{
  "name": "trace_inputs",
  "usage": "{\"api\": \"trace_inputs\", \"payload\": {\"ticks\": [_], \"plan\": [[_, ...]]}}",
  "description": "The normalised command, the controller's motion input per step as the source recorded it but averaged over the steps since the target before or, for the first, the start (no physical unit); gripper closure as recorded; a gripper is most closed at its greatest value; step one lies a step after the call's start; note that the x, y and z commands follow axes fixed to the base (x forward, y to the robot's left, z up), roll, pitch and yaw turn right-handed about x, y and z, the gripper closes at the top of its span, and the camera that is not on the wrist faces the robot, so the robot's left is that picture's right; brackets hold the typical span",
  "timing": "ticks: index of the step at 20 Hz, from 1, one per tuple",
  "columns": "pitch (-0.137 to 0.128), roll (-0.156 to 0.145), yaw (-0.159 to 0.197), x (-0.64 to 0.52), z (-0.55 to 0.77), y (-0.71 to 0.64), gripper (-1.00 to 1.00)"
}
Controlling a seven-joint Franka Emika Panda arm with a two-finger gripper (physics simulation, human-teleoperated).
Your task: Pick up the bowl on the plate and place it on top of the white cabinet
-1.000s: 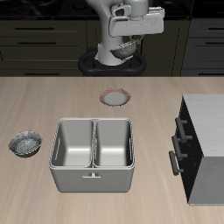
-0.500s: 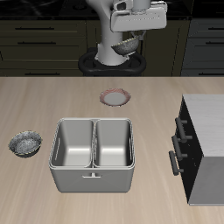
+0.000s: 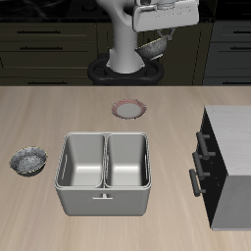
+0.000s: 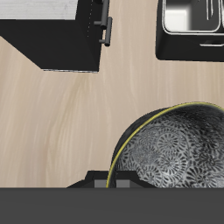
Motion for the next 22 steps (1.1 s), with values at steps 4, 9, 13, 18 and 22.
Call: {"api": "trace_inputs", "payload": {"ticks": [4, 9, 13, 18, 22], "plan": [[0.006, 0.032, 0.035, 0.43, 0.14, 0.28, 1.0], [0.007, 0.02, 0.003, 0.31, 0.11, 0.21, 1.0], [-0.008, 0.026, 0.017, 0.26, 0.15, 0.21, 1.0], [-0.004, 0.023, 0.015, 0.29, 0.19, 0.29, 1.0], [-0.016, 0.005, 0.01, 0.27, 0.21, 0.2, 1.0]]}}
